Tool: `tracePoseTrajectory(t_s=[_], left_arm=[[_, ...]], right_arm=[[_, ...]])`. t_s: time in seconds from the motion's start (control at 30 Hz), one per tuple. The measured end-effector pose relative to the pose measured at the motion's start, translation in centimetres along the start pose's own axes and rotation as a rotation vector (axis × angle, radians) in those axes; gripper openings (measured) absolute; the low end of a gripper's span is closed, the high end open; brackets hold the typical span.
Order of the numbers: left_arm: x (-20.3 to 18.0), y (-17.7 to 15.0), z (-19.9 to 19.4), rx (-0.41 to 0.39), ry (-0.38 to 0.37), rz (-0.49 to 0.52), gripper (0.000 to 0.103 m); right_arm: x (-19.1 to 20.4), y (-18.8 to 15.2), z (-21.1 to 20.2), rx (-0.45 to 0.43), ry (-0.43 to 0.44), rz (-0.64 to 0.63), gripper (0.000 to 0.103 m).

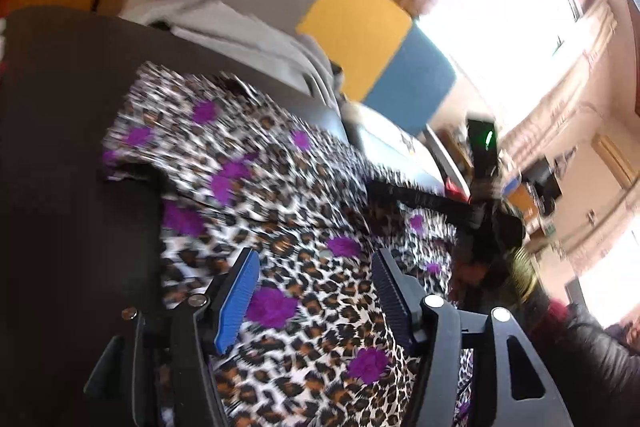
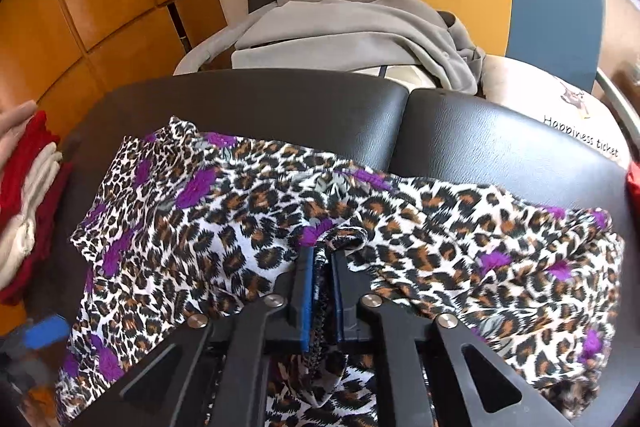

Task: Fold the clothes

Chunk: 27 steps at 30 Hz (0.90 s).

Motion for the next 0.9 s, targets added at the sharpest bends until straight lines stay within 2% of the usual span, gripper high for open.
tracePoseTrajectory(t_s=[0.1, 0.2, 0.3, 0.43, 0.57, 0.7, 0.73, 0.8, 0.87, 0.9], left_arm=[[0.3, -0.1, 2.9, 0.080, -0.011, -0.037, 0.060], [1.1, 0.8, 3.7, 0.064, -0.057, -0.083, 0.060], [2.0, 1.4, 3.5, 0.048, -0.048, -0.111, 0.060], [3.0, 1.9, 3.0, 0.026, -0.005, -0.113, 0.060], [4.9, 2.3, 1.8, -0.007, 0.065, -0.136, 0.060], [5.9, 1.8, 0.5, -0.008, 0.091, -0.127, 0.060], [5.9, 1.7, 0.1, -0.005, 0.104, -0.116, 0.060], [6.2, 1.6, -0.6, -0.002, 0.119, -0.108, 0.060], [6.8, 1.6, -1.0, 0.001, 0.149, -0.105, 0.060], [6.8, 1.5, -1.1, 0.002, 0.154, -0.111, 0.060]], right_arm=[[0.3, 1.6, -2.4, -0.040, -0.022, -0.035, 0.006], [-0.1, 3.5, -6.1, -0.111, -0.035, -0.061, 0.006], [-1.9, 4.7, -9.8, -0.180, -0.053, -0.039, 0.006], [-6.5, 3.6, -10.5, -0.159, -0.072, 0.069, 0.006], [-10.1, -0.5, -7.1, -0.057, -0.073, 0.209, 0.006], [-11.9, -3.9, -4.9, -0.012, -0.078, 0.298, 0.008], [-12.1, -4.5, -4.7, -0.010, -0.076, 0.309, 0.009], [-12.0, -5.1, -4.8, -0.019, -0.046, 0.332, 0.019], [-11.7, -5.5, -5.1, -0.031, -0.008, 0.351, 0.038], [-11.4, -5.6, -5.0, -0.029, 0.018, 0.348, 0.043]])
Point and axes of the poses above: each gripper's, at about its wrist camera, not at the fingertips, and z roughly the way its jaws point, x to its left, y to its top, the point moved 7 cm from there along z, roughly the way its jaws point, and after that the axes turned 1 degree about -y, right-handed, at the moved point
